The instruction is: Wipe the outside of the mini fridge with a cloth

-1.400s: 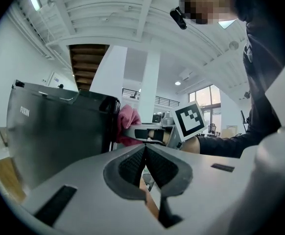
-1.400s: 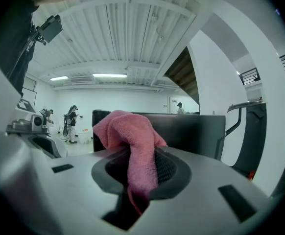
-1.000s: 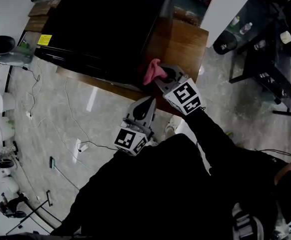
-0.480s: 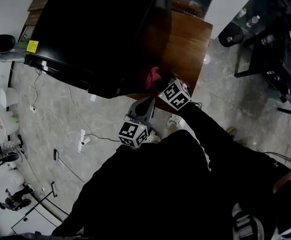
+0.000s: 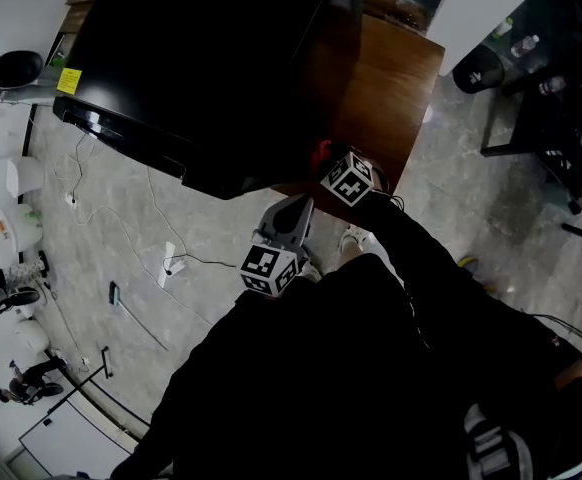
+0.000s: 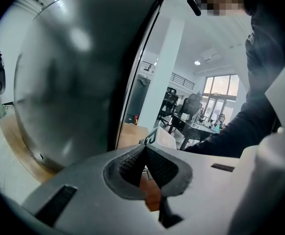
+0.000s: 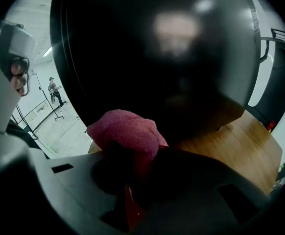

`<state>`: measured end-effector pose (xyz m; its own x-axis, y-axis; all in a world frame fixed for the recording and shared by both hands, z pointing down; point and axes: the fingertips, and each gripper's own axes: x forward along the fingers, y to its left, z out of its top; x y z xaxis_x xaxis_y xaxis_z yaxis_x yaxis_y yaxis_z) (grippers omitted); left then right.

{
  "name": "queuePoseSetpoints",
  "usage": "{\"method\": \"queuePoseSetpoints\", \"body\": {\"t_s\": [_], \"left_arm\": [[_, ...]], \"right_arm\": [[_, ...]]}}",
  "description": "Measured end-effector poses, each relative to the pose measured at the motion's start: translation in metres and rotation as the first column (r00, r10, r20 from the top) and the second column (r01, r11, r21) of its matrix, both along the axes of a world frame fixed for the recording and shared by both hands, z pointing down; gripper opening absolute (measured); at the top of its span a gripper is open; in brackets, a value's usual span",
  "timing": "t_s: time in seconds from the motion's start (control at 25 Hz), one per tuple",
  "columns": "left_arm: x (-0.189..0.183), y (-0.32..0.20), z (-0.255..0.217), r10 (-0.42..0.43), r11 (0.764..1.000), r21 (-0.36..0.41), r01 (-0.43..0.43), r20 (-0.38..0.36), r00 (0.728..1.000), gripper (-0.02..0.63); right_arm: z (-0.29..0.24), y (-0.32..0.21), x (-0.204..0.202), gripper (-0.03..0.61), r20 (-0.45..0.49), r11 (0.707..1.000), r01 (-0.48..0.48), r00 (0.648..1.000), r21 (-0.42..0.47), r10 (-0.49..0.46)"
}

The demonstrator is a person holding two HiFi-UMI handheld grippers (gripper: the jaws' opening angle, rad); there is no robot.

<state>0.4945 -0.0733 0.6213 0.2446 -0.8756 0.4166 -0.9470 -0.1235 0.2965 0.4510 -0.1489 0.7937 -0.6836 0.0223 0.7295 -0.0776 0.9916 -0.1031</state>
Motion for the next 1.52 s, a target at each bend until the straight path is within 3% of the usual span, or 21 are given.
{"method": "queuePoseSetpoints", "body": {"t_s": [0.28,0.4,0.52,0.72,0.84,1.0,1.16,1.24,1.36,1.52], "left_arm": [[-0.035,0.039,-0.024,-0.013,0.997,0.08,0.017,-0.054,0.998,0.006],[-0.067,0.08,-0.04,0.006,0.994,0.114,0.002,-0.066,0.998,0.006],[-0.106,0.136,-0.065,0.034,0.989,0.144,-0.024,-0.068,0.997,0.006],[-0.169,0.221,-0.116,0.009,0.971,0.24,0.001,-0.041,0.999,0.006],[-0.215,0.274,-0.142,-0.029,0.956,0.292,0.028,-0.001,1.0,0.006],[-0.266,0.346,-0.176,-0.092,0.939,0.334,0.086,0.004,0.996,0.006],[-0.311,0.395,-0.198,-0.197,0.915,0.365,0.173,0.027,0.98,0.006],[-0.337,0.416,-0.198,-0.275,0.901,0.358,0.244,0.038,0.961,0.006],[-0.381,0.437,-0.208,-0.373,0.86,0.389,0.33,0.037,0.927,0.006],[-0.448,0.443,-0.221,-0.424,0.826,0.428,0.366,0.044,0.905,0.006]], "right_arm": [[-0.04,0.021,0.023,0.078,0.027,0.988,-0.148,0.988,-0.052,0.149],[-0.081,0.074,0.021,0.078,0.091,0.985,-0.167,0.981,-0.051,0.171],[-0.141,0.152,-0.008,0.078,0.209,0.985,-0.151,0.964,-0.088,0.166],[-0.254,0.252,-0.096,0.078,0.476,0.98,-0.036,0.871,-0.194,0.126],[-0.308,0.307,-0.155,0.078,0.577,0.976,0.069,0.814,-0.207,0.065],[-0.35,0.389,-0.22,0.078,0.624,0.949,0.244,0.778,-0.201,-0.068],[-0.373,0.442,-0.267,0.078,0.654,0.928,0.348,0.734,-0.133,-0.181],[-0.381,0.46,-0.286,0.078,0.669,0.917,0.388,0.706,-0.091,-0.233],[-0.396,0.473,-0.323,0.078,0.696,0.892,0.449,0.656,-0.05,-0.291],[-0.402,0.477,-0.384,0.078,0.711,0.869,0.489,0.637,-0.077,-0.296]]}}
